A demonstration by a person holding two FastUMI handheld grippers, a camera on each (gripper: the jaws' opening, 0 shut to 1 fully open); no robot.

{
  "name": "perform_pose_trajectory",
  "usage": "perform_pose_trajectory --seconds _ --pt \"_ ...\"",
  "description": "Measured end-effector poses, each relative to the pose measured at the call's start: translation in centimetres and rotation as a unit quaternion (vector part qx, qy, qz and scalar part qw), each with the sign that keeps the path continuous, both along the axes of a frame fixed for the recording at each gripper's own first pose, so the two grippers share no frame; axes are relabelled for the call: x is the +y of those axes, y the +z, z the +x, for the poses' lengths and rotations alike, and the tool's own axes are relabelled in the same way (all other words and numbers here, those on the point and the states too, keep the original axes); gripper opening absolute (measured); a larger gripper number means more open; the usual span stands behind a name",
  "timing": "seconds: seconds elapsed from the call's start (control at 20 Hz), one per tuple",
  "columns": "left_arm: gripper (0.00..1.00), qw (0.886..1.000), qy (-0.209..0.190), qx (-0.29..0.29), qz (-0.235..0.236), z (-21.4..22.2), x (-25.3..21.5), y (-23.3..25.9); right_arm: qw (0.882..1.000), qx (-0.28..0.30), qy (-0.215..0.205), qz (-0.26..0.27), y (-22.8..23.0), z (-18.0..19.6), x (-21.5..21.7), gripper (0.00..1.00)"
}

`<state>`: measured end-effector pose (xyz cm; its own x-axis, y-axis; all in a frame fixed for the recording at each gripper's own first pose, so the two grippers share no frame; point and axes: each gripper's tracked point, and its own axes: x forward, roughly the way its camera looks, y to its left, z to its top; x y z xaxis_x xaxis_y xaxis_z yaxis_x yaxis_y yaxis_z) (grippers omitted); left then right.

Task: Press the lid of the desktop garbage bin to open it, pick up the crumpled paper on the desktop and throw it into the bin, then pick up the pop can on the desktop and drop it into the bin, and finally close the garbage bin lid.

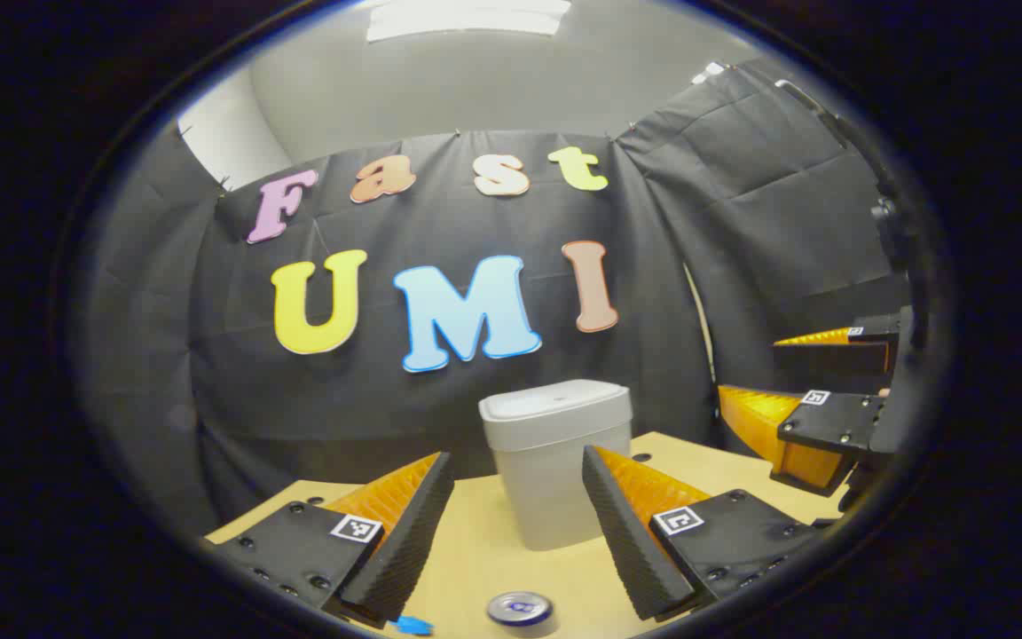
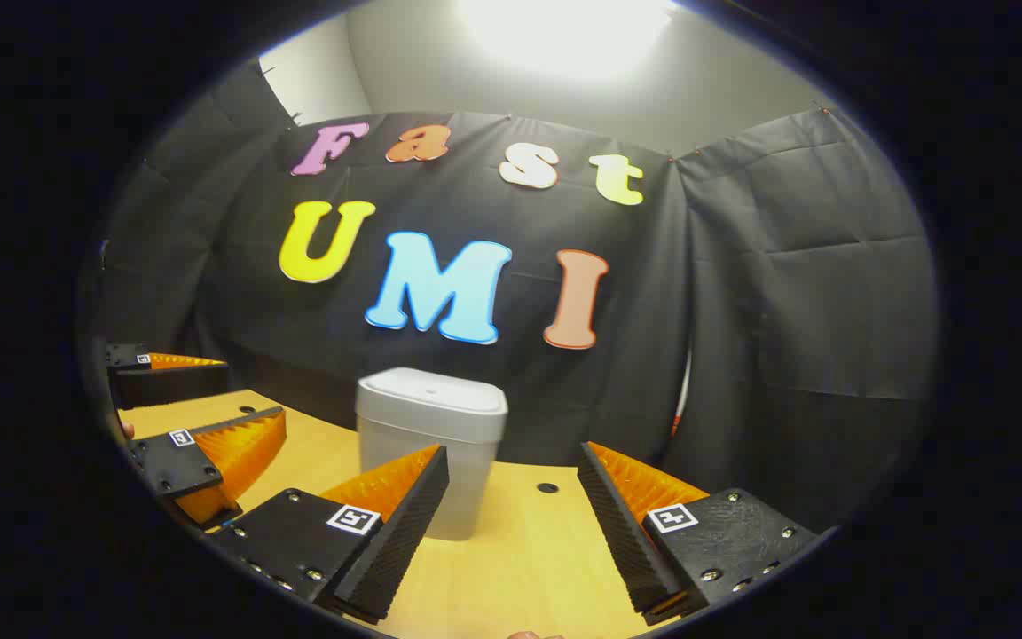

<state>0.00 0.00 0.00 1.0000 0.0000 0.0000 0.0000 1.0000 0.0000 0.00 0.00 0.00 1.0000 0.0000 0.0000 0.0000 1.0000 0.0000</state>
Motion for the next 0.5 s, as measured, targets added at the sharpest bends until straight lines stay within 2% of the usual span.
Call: perform_pose_trajectory --seconds 0.1,0.15,0.2,0.25,0.3,0.5 --pt "0.95 0.999 0.009 0.022 -0.027 0.0 1.9 -0.1 0.999 -0.004 0.032 0.004 1.1 0.7 2.3 0.94" --pt "1.0 0.999 0.015 0.026 -0.044 0.0 2.8 -0.1 0.999 -0.012 0.04 0.0 1.9 1.0 2.7 0.94" --pt "0.95 0.998 0.024 0.026 -0.06 0.2 3.8 0.6 0.999 -0.023 0.046 -0.007 2.8 1.2 2.9 0.94" --pt "1.0 0.997 0.034 0.022 -0.067 0.4 4.5 1.2 0.998 -0.031 0.05 -0.011 3.4 1.6 2.9 0.94" --pt "0.95 0.996 0.045 0.018 -0.07 0.4 5.3 1.9 0.998 -0.037 0.058 -0.012 4.0 1.9 3.1 0.94" --pt "0.95 0.995 0.056 0.002 -0.078 1.0 5.6 3.3 0.996 -0.042 0.079 -0.001 4.9 2.8 2.8 0.94"
